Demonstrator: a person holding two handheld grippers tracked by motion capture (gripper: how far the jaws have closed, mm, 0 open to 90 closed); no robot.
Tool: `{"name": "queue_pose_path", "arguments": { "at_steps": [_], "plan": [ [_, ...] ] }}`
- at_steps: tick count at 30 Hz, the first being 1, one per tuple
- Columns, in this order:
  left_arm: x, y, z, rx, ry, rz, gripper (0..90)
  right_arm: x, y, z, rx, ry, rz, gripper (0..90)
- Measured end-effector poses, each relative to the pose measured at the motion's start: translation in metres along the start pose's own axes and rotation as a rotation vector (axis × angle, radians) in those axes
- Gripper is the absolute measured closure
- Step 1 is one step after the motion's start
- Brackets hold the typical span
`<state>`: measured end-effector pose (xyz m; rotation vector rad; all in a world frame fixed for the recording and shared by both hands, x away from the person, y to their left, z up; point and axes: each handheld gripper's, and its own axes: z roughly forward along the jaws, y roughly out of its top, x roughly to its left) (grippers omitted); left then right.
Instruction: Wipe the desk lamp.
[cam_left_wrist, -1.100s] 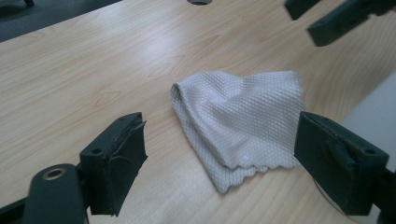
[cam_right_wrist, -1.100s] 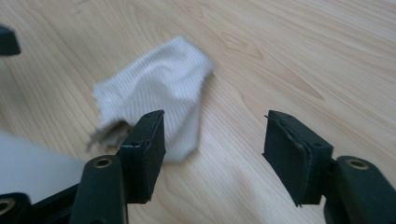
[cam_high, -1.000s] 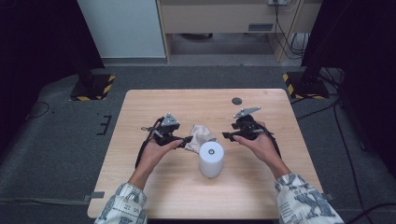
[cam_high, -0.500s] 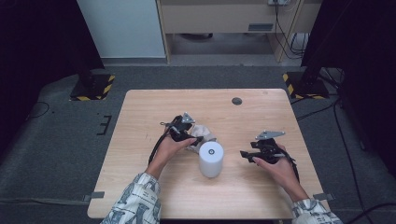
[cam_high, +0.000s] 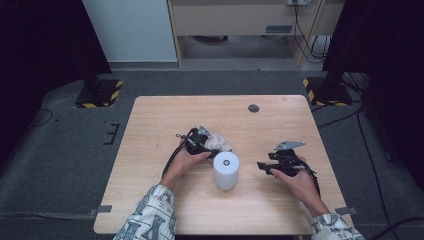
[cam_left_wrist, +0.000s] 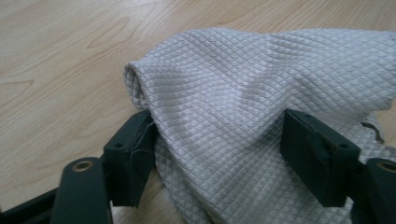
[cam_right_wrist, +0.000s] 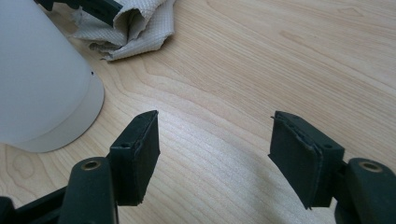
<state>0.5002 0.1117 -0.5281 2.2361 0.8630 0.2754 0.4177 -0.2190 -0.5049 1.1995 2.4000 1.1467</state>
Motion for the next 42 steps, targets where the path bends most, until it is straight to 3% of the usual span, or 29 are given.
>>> {"name": "queue_pose_path", "arguments": {
  "at_steps": [5,10,12,21,34,42],
  "plan": [
    [-0.005,0.001,-0.003,0.011,-0.028,0.02,49.8,-0.001,-0.002,0.0,0.001,-0.008,-0.001,33.3],
    [-0.009,-0.001,-0.005,-0.007,-0.052,0.013,68.7,0.0,-0.002,0.002,0.018,-0.004,0.003,33.3],
    [-0.011,-0.002,-0.005,-0.01,-0.05,0.018,72.2,0.001,-0.002,0.001,0.015,0.0,-0.002,33.4],
    [-0.014,-0.006,-0.018,-0.026,-0.029,0.031,75.5,0.003,-0.001,-0.001,0.015,0.011,0.008,33.3],
    [-0.005,-0.01,-0.072,-0.126,0.009,-0.001,75.5,0.018,0.0,-0.002,-0.003,0.046,-0.031,26.5],
    [-0.002,-0.013,-0.092,-0.17,0.012,-0.017,75.5,0.028,0.002,-0.001,-0.005,0.077,-0.059,23.4]
  ]
}}
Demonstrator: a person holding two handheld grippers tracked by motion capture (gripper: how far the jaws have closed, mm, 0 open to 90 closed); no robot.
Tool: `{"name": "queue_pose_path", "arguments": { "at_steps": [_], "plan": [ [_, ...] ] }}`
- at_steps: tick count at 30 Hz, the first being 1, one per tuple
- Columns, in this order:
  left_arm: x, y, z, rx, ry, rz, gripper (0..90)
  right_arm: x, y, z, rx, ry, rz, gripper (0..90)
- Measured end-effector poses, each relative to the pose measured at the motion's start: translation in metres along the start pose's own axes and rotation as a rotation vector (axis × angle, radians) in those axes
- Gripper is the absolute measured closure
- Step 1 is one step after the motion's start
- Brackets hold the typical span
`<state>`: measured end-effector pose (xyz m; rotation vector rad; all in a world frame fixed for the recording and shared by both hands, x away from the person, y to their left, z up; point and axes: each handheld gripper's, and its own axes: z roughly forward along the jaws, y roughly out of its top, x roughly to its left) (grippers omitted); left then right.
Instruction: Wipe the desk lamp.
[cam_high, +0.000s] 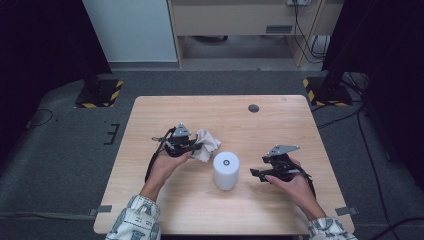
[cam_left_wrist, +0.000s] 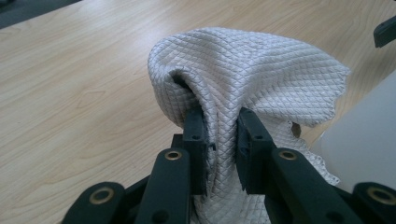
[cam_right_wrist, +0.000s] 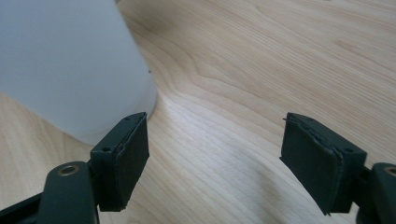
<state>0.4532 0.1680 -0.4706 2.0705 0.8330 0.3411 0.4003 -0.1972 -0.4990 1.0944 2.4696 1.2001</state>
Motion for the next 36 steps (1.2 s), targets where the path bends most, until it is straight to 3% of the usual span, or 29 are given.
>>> {"name": "queue_pose_path", "arguments": {
  "at_steps": [11,17,32,36],
  "plan": [
    [0.0,-0.004,-0.03,-0.033,0.019,-0.016,75.5,0.021,0.006,-0.007,-0.027,0.051,-0.055,18.6],
    [-0.003,-0.003,-0.038,-0.038,0.005,0.003,75.4,0.036,0.01,-0.007,-0.037,0.094,-0.085,12.8],
    [-0.023,0.003,-0.061,-0.058,-0.023,0.037,75.3,0.059,0.031,-0.006,-0.112,0.186,-0.161,12.8],
    [-0.031,0.002,-0.062,-0.044,-0.05,0.048,75.2,0.063,0.035,-0.002,-0.117,0.195,-0.17,12.8]
  ]
}}
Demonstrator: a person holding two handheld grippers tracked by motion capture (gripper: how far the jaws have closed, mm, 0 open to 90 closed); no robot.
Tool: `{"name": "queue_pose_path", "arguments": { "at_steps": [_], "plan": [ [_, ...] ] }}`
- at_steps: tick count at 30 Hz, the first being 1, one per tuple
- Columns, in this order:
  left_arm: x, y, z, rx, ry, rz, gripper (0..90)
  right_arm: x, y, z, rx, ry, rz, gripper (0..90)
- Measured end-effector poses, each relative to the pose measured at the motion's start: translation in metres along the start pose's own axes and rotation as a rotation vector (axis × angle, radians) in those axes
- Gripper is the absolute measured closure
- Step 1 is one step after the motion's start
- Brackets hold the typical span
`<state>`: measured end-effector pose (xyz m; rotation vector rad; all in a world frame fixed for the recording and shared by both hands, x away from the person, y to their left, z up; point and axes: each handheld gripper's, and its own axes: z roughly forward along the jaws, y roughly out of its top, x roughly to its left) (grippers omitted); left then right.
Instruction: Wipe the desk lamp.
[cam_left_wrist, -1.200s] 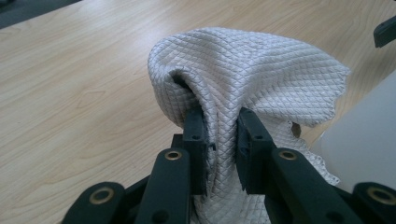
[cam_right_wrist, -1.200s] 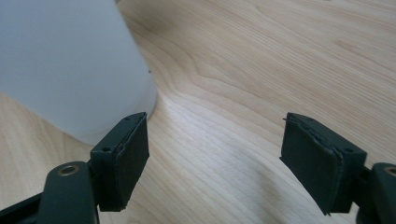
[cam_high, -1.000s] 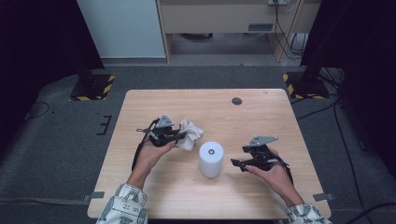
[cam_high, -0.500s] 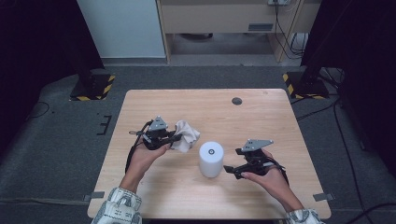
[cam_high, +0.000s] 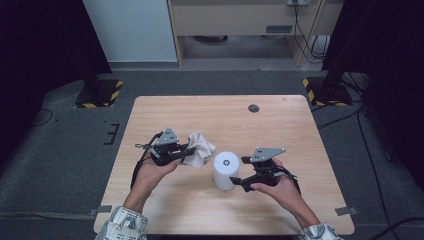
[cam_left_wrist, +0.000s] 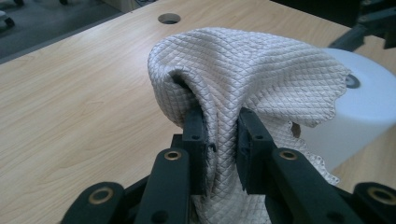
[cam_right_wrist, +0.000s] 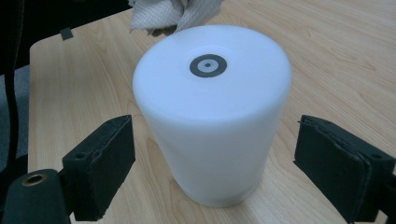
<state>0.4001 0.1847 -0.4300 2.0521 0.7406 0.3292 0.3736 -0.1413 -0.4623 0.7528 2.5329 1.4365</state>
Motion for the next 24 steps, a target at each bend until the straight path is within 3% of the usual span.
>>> {"name": "queue_pose_path", "arguments": {
  "at_steps": [6,11,24],
  "plan": [
    [-0.012,-0.003,0.014,0.044,-0.031,0.017,75.1,-0.001,0.002,0.007,0.011,0.006,-0.004,13.6],
    [-0.022,-0.002,0.021,0.077,-0.04,0.056,75.1,-0.001,0.005,0.012,0.011,0.025,0.0,14.0],
    [-0.032,-0.012,0.041,0.154,-0.059,0.089,75.0,-0.003,0.011,0.024,0.035,0.04,0.002,8.9]
  ]
}}
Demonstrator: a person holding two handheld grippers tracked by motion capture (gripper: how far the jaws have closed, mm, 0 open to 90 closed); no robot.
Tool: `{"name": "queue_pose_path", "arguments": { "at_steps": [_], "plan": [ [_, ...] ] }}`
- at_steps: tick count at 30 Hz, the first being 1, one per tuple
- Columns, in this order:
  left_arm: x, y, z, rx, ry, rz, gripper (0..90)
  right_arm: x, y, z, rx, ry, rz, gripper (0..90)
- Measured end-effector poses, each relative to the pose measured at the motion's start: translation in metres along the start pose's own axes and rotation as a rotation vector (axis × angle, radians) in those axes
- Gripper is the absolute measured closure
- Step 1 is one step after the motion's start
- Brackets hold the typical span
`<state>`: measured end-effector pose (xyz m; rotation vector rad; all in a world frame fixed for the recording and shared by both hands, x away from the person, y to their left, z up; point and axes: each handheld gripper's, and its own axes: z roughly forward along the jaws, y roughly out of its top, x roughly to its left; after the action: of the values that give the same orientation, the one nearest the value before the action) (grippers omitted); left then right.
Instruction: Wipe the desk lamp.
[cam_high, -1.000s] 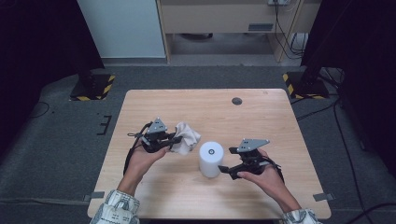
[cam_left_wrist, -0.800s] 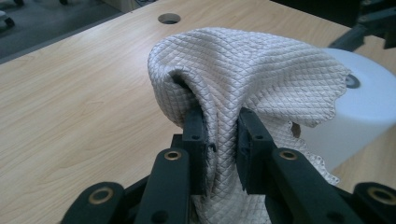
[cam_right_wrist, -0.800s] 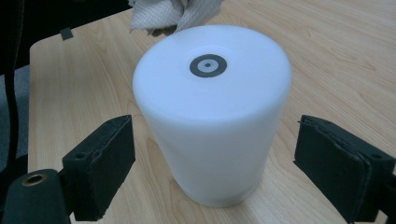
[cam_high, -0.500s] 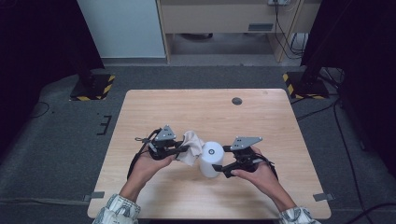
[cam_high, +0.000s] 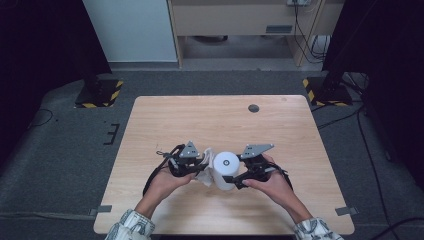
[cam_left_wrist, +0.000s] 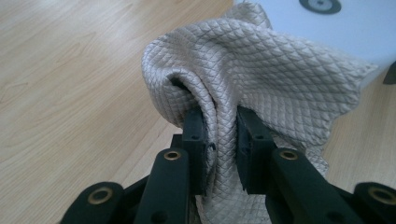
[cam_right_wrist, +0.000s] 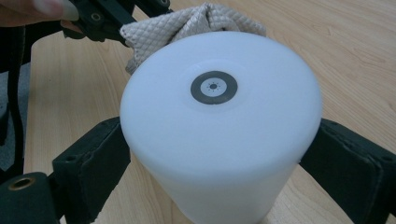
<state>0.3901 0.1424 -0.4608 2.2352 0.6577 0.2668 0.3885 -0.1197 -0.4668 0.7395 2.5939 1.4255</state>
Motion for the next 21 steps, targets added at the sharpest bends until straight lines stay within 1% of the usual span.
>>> {"name": "queue_pose_path", "arguments": {
  "at_steps": [2,6,9,11,14,17,21],
  "plan": [
    [0.0,0.001,-0.002,-0.004,0.002,-0.002,75.0,0.0,0.001,0.001,0.004,-0.001,-0.005,8.8],
    [-0.002,0.005,-0.012,-0.031,0.0,0.004,75.0,0.0,0.001,0.001,0.005,-0.001,-0.005,8.9],
    [-0.005,0.003,-0.013,-0.031,-0.013,0.002,74.9,-0.001,0.001,0.001,0.004,0.001,-0.008,8.8],
    [-0.006,-0.001,-0.009,-0.01,-0.025,0.005,74.9,0.0,0.001,0.001,0.005,0.002,-0.008,8.8],
    [-0.006,-0.004,0.001,0.026,-0.03,0.006,74.9,0.0,0.001,0.001,0.006,0.001,-0.007,8.8],
    [-0.003,-0.009,0.011,0.057,-0.032,0.001,74.9,0.0,0.002,0.001,0.008,0.001,-0.003,8.7],
    [-0.001,-0.011,0.019,0.078,-0.028,-0.005,74.9,0.0,0.001,0.002,0.007,0.002,0.002,8.4]
  ]
}}
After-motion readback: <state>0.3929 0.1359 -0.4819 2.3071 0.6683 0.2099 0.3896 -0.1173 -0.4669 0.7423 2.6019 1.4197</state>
